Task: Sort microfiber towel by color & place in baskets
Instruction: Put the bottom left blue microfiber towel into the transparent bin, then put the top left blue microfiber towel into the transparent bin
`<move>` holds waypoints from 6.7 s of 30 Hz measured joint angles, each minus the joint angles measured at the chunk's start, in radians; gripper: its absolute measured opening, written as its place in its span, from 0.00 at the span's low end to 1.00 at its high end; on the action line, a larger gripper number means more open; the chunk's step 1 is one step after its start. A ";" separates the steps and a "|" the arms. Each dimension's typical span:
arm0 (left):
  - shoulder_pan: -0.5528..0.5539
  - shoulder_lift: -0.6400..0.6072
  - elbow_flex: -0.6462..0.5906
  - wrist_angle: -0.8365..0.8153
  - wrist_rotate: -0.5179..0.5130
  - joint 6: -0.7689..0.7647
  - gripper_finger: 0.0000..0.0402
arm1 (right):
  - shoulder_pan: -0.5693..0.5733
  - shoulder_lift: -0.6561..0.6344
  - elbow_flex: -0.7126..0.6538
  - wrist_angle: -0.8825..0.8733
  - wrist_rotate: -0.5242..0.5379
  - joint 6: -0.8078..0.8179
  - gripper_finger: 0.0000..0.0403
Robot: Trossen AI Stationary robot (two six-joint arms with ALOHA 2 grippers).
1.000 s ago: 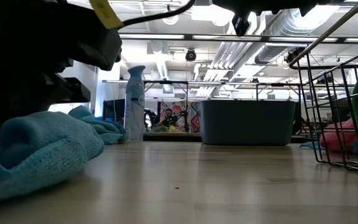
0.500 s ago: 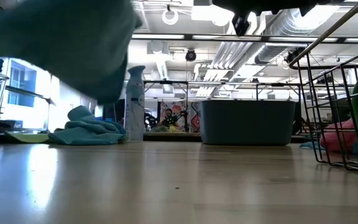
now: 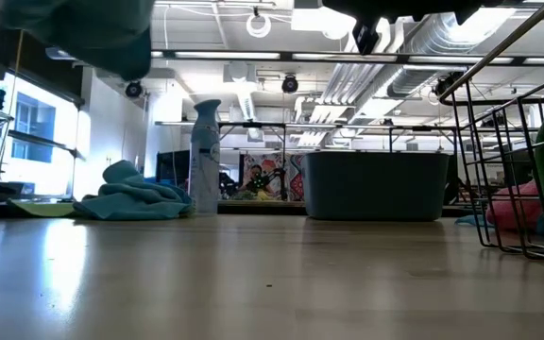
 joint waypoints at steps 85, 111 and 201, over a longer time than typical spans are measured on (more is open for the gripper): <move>-0.622 0.425 -0.305 0.200 0.162 -0.282 0.02 | 0.000 0.001 0.000 -0.016 0.000 -0.001 0.00; -0.516 0.425 -0.238 0.159 0.255 -0.300 0.60 | 0.000 0.001 0.000 -0.016 0.003 -0.001 0.00; 0.661 -0.114 -0.280 0.294 -0.032 0.186 0.60 | -0.040 0.000 0.000 0.057 -0.029 -0.019 0.00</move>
